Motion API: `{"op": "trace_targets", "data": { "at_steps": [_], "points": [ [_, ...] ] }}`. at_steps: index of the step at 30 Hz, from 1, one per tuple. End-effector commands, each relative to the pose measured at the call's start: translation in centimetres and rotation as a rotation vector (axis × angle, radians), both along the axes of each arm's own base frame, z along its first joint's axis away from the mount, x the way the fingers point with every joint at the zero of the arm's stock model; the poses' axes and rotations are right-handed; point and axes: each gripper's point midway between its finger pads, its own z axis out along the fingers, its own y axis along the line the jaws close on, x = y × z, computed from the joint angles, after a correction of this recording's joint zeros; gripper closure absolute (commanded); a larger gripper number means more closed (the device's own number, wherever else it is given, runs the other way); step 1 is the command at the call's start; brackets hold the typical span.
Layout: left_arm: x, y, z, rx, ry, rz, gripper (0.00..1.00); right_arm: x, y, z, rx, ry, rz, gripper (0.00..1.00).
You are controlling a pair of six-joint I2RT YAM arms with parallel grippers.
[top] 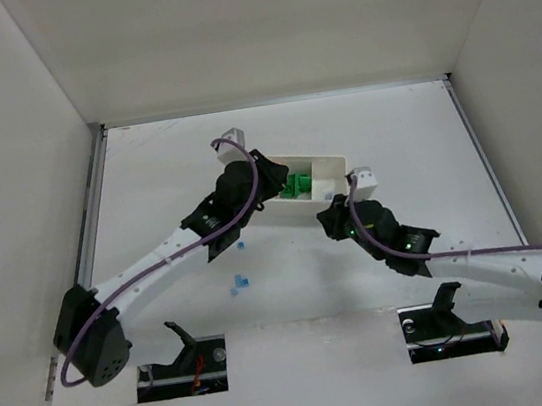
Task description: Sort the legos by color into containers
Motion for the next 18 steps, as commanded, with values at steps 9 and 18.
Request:
{"op": "trace_targets", "data": {
  "at_steps": [9, 18],
  "points": [
    [5.2, -9.1, -2.3, 0.022, -0.024, -0.082, 0.84, 2.1, -9.0, 1.3, 0.089, -0.014, -0.281, 0.76],
    [6.8, -12.1, -4.8, 0.047, 0.021, -0.120, 0.70, 3.9, -9.4, 2.5, 0.087, -0.042, -0.302, 0.76]
  ]
}}
